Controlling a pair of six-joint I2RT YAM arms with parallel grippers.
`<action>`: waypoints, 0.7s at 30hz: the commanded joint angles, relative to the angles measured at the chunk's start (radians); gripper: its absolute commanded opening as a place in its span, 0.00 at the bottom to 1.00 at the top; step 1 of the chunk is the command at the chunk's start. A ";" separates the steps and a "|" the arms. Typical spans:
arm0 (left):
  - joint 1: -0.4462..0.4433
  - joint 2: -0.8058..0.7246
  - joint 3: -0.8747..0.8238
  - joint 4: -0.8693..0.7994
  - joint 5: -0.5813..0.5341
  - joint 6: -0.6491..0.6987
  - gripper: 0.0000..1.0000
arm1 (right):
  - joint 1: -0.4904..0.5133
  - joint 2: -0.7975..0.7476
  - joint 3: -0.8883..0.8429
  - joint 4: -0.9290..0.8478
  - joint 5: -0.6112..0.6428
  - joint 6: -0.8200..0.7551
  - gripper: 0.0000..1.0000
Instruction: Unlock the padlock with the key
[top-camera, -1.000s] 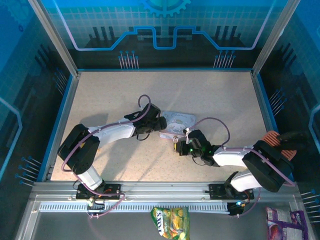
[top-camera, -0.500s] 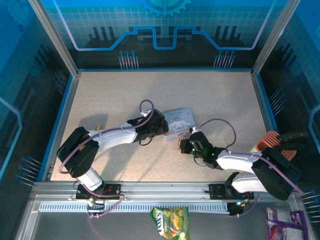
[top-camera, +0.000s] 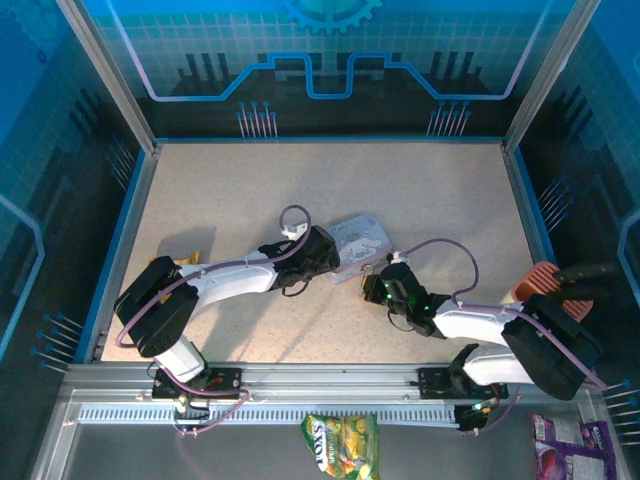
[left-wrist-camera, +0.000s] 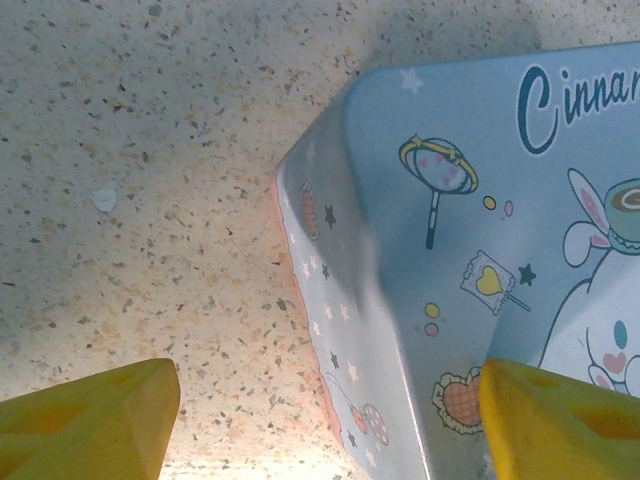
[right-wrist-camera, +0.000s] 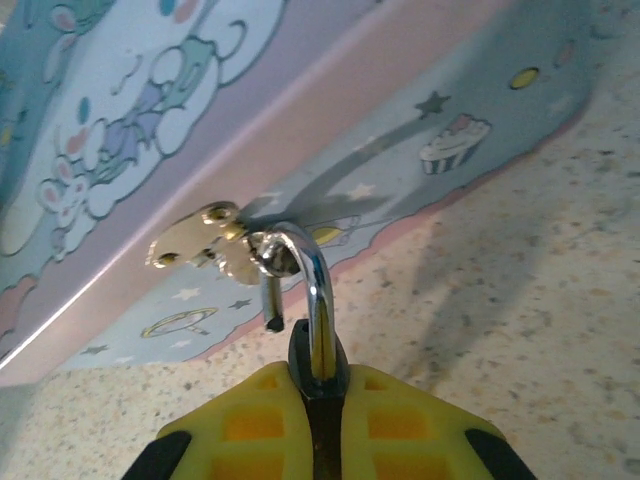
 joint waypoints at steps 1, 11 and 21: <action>-0.009 0.052 -0.056 -0.182 0.004 -0.003 0.78 | -0.022 0.006 0.045 -0.099 0.099 0.015 0.00; -0.010 0.063 -0.049 -0.180 0.012 -0.006 0.78 | -0.040 0.075 0.073 0.024 0.065 0.041 0.00; -0.026 0.074 -0.057 -0.161 0.011 -0.030 0.78 | -0.084 0.044 0.055 0.112 0.027 0.229 0.00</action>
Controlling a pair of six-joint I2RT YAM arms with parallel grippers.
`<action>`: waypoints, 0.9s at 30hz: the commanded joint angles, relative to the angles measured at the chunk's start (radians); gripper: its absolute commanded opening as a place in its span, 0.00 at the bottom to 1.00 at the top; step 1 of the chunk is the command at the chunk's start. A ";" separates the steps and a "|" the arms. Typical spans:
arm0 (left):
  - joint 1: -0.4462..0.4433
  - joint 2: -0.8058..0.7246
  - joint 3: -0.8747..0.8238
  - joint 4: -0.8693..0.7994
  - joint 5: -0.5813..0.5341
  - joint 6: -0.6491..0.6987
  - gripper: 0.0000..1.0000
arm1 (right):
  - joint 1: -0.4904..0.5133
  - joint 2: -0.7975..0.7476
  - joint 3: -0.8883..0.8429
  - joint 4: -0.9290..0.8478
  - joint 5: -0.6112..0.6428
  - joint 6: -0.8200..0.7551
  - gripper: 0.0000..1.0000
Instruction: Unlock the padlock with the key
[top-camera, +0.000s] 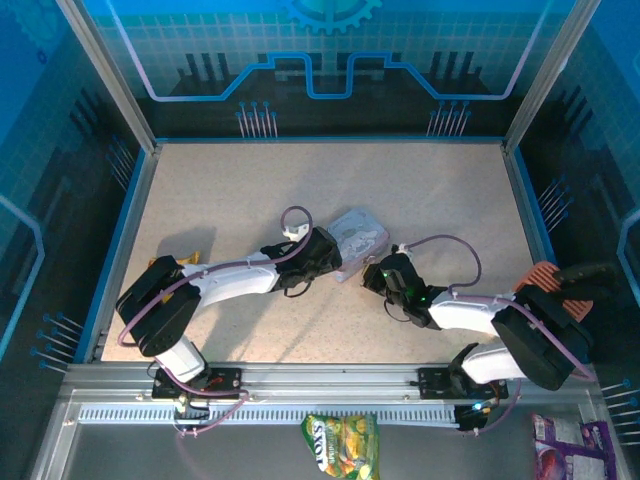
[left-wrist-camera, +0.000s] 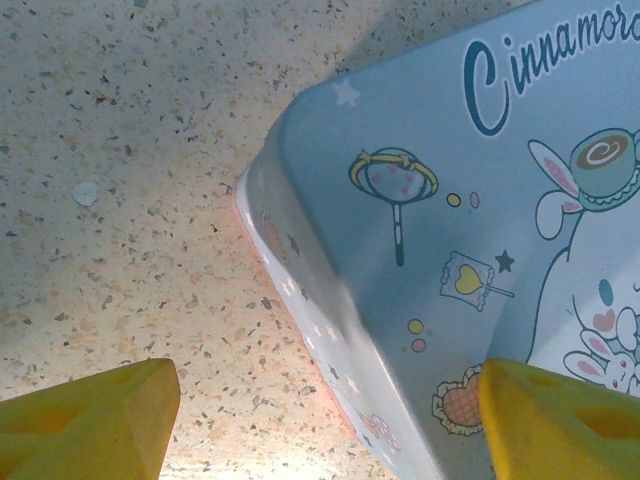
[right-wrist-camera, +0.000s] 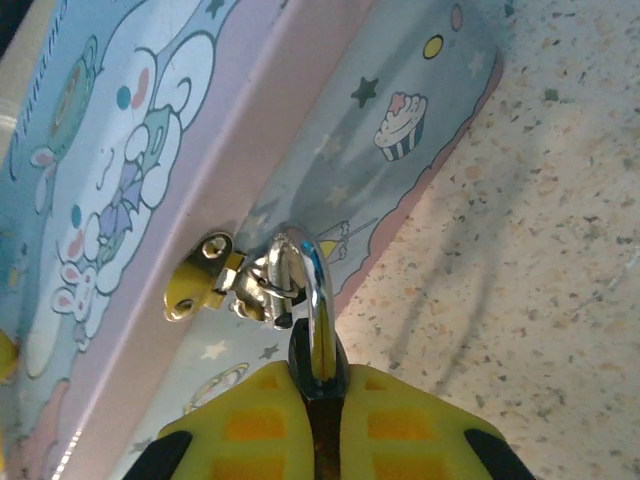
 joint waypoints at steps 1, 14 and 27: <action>-0.018 0.064 -0.056 -0.178 0.019 -0.004 0.78 | -0.035 -0.022 0.006 0.060 0.017 0.093 0.00; -0.021 0.076 -0.045 -0.174 0.021 -0.004 0.78 | -0.077 0.114 0.033 0.062 -0.007 0.110 0.00; -0.021 0.081 -0.054 -0.174 0.017 -0.014 0.78 | -0.148 0.019 0.012 0.028 -0.033 0.149 0.00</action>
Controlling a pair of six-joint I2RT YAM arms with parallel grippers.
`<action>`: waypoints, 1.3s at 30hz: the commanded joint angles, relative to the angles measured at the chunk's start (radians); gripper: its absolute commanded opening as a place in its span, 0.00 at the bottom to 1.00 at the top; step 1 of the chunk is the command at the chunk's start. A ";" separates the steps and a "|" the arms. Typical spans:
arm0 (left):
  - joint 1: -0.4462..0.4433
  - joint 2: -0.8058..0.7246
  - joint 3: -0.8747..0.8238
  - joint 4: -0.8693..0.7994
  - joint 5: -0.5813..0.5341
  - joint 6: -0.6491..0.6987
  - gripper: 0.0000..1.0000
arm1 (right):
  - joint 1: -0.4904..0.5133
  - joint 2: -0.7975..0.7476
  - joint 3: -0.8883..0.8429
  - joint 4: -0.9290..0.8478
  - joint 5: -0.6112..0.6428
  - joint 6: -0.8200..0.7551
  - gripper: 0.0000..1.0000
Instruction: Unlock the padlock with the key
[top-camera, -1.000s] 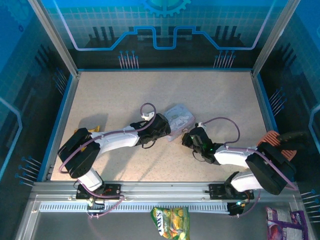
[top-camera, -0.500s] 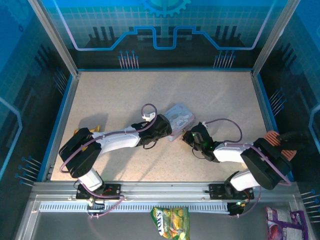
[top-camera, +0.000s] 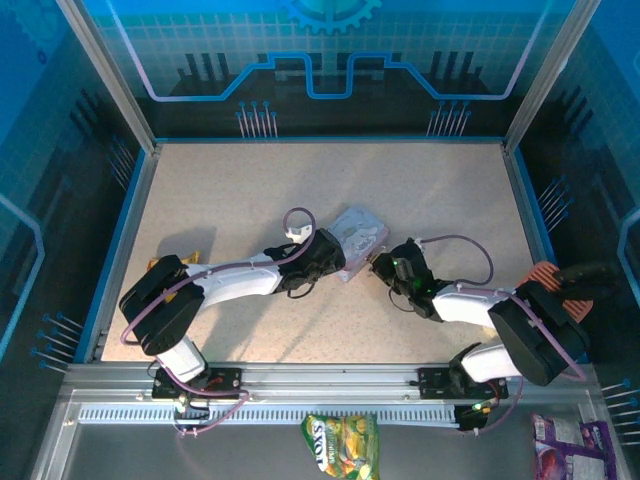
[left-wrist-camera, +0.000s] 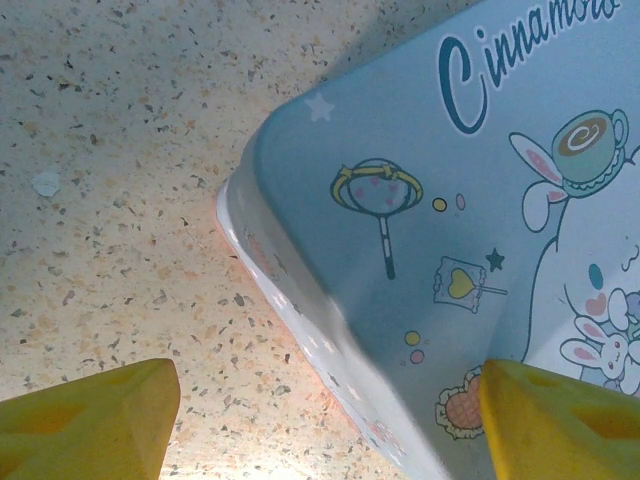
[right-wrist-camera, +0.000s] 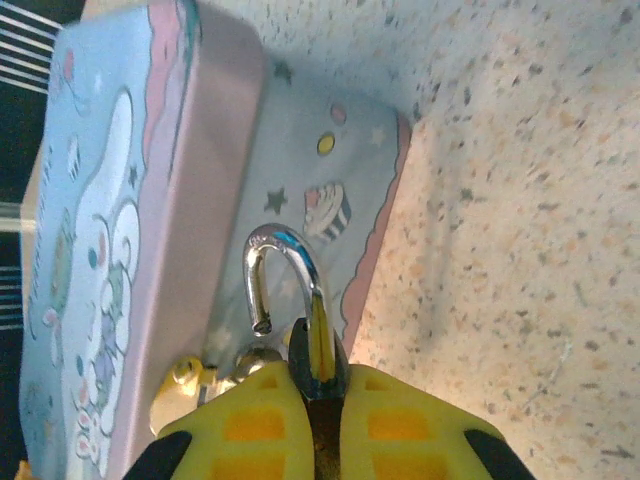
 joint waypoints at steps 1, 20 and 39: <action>-0.006 0.065 -0.055 -0.207 0.022 0.009 0.78 | -0.019 -0.005 0.009 -0.035 0.012 0.020 0.00; -0.010 -0.198 -0.155 0.012 0.021 0.221 0.82 | -0.048 -0.232 0.103 -0.432 -0.124 -0.449 0.00; 0.032 -0.903 -0.465 -0.204 -0.192 0.373 0.96 | -0.063 -0.484 0.201 -0.948 -0.197 -0.744 0.00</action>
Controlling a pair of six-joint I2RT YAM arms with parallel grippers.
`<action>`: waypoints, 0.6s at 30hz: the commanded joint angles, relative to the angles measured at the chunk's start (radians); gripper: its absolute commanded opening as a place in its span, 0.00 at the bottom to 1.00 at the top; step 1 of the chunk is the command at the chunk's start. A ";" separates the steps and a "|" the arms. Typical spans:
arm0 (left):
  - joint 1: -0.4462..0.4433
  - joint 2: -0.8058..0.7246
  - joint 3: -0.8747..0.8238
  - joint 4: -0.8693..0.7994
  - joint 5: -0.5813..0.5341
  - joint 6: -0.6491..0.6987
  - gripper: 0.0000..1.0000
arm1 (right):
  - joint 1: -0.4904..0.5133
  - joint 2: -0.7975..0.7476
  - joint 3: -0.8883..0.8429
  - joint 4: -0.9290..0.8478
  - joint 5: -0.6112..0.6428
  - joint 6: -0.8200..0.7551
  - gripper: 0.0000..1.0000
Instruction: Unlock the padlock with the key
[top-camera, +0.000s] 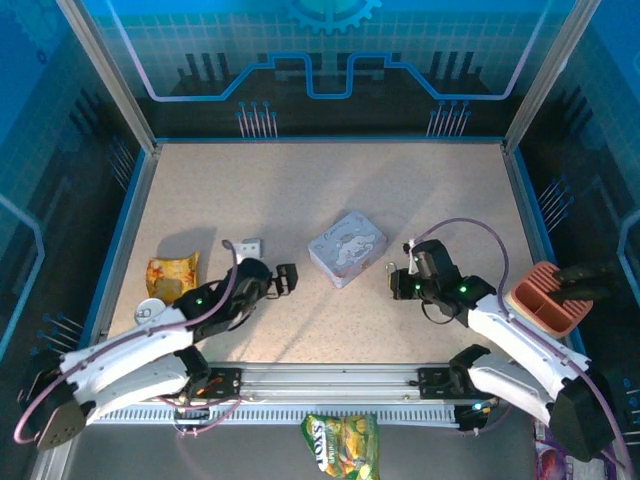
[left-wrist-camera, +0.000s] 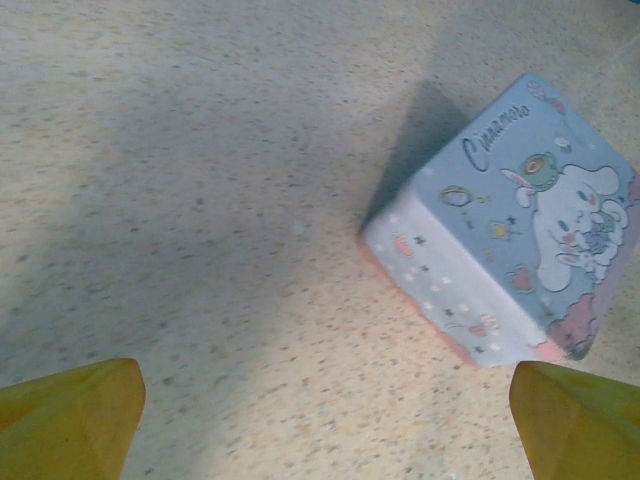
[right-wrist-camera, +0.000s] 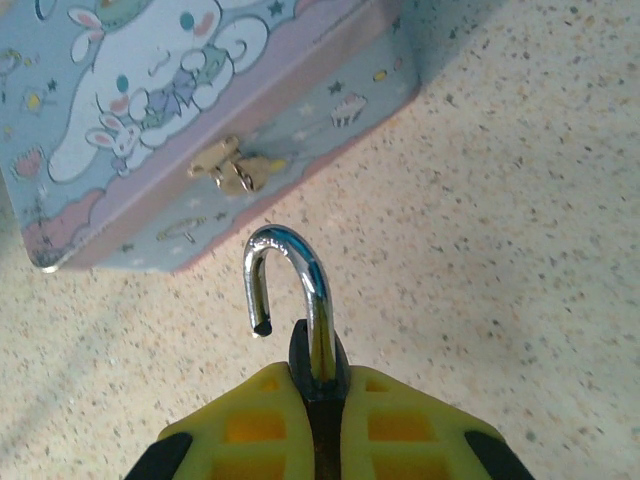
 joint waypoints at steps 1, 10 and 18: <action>0.010 -0.125 -0.050 -0.099 -0.066 0.022 0.97 | -0.023 -0.036 0.036 -0.097 -0.015 -0.055 0.00; 0.028 -0.390 -0.155 -0.203 -0.087 0.004 0.99 | -0.076 -0.046 -0.003 -0.115 -0.071 -0.055 0.00; 0.028 -0.401 -0.162 -0.193 -0.078 0.018 0.99 | -0.083 0.009 -0.040 -0.078 -0.130 -0.028 0.00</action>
